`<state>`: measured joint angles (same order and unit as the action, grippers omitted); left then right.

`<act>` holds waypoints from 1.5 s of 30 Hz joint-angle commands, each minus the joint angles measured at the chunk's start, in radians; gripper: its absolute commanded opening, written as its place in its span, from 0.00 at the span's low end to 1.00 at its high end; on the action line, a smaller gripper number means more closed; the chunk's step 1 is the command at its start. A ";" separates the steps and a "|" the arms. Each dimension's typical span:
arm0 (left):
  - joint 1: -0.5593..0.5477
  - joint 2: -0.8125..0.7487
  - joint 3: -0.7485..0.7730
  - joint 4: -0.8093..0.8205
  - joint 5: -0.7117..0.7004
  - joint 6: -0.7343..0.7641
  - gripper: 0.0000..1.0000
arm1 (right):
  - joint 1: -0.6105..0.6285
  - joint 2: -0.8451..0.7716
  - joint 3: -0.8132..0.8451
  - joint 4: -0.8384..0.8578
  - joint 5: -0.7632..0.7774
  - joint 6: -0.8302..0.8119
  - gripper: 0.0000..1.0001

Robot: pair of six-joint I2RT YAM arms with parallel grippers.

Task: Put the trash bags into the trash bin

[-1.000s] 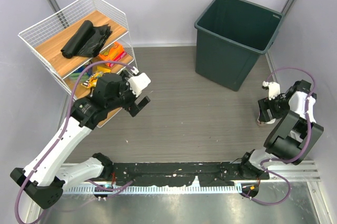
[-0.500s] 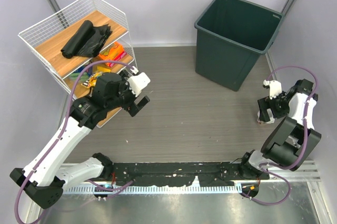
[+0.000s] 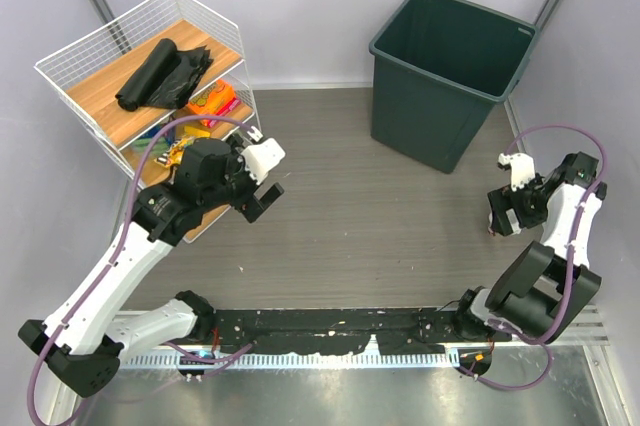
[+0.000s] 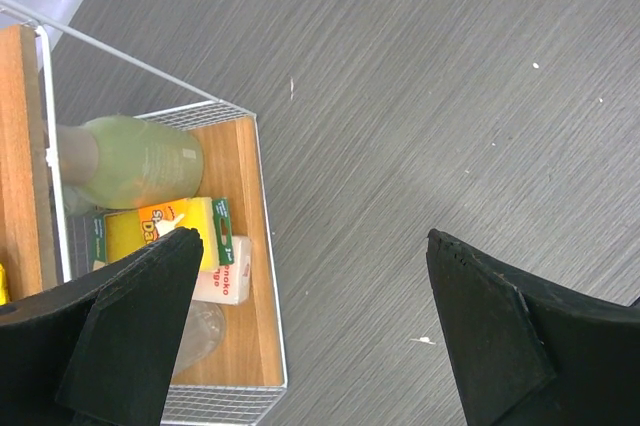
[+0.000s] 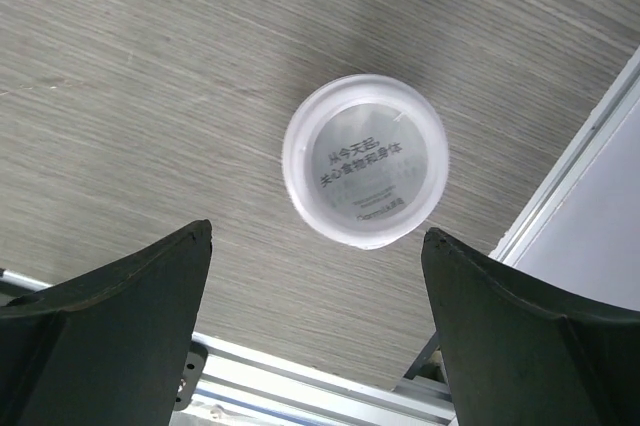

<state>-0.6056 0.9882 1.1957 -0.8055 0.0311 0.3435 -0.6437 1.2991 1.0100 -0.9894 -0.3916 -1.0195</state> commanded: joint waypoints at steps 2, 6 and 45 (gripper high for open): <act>0.009 -0.020 0.070 0.043 -0.066 -0.049 1.00 | -0.005 -0.076 0.051 -0.101 -0.076 -0.025 0.90; 0.020 0.003 0.177 0.037 -0.125 -0.100 1.00 | 0.004 -0.142 0.119 -0.161 -0.130 -0.001 0.90; 0.701 0.589 1.157 -0.339 -0.005 -0.204 0.99 | 0.311 -0.265 0.352 -0.221 -0.193 0.268 0.90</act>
<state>0.0547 1.5566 2.3634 -1.1118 -0.1261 0.1780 -0.3416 1.0576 1.3808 -1.2316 -0.5674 -0.7578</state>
